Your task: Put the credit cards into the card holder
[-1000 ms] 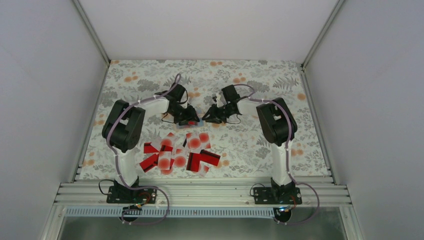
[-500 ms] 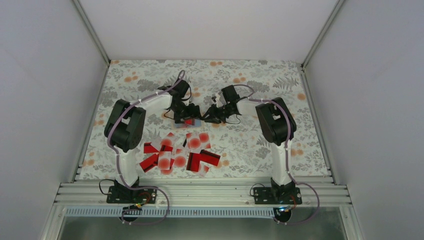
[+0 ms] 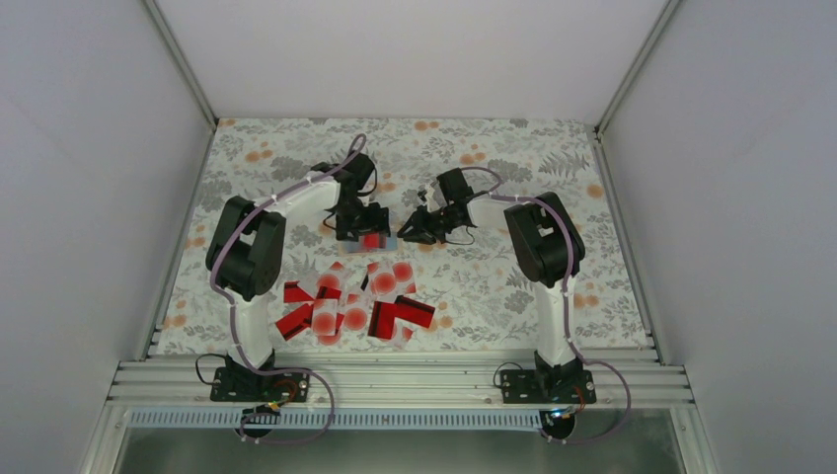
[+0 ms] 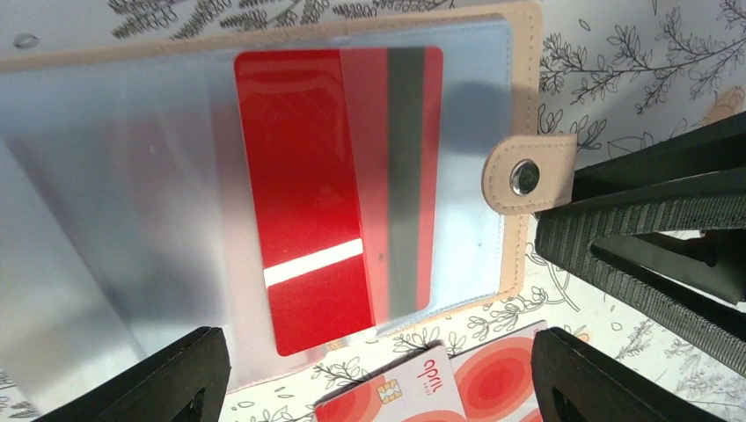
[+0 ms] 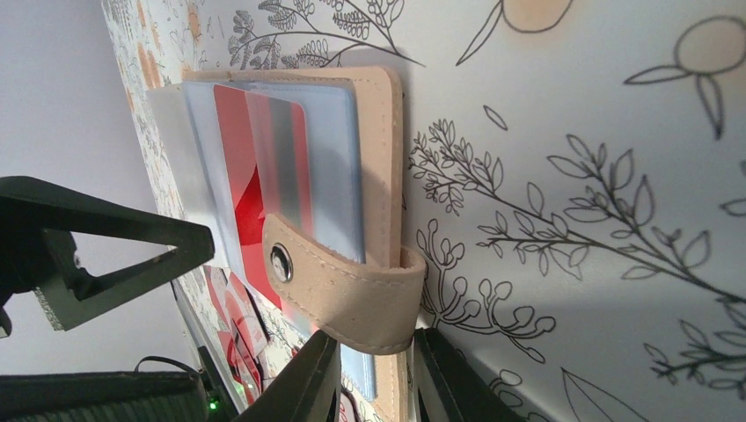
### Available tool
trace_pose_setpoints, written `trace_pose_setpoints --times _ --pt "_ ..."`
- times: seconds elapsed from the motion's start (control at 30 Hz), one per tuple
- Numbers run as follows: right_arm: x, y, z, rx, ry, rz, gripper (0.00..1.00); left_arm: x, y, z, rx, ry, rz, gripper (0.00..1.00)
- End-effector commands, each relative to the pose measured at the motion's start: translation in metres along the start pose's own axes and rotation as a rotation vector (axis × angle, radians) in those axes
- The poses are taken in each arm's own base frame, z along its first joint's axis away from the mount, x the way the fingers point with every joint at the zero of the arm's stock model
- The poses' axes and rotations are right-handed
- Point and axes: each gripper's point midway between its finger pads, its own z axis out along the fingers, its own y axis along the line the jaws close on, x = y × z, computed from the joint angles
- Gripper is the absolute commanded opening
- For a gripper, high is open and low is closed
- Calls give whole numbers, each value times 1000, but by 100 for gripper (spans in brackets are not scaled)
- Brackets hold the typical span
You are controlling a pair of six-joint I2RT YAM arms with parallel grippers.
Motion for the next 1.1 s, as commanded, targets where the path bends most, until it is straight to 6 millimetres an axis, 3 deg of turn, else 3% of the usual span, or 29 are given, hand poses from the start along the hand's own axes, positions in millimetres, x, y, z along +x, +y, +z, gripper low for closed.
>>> trace_pose_setpoints --times 0.0,0.1,0.3,0.63,1.07 --pt "4 -13 12 36 14 23 22 -12 -4 -19 -32 -72 61 85" --pt "3 -14 12 35 17 27 22 -21 -8 -22 -23 -107 86 82" --pt "3 -13 13 33 17 28 22 -30 -6 -5 -30 -104 105 76" --pt "5 -16 12 40 22 27 22 -29 -1 14 -37 -69 100 76" --pt "8 -18 13 48 34 27 21 -26 -14 20 -15 -51 103 75"
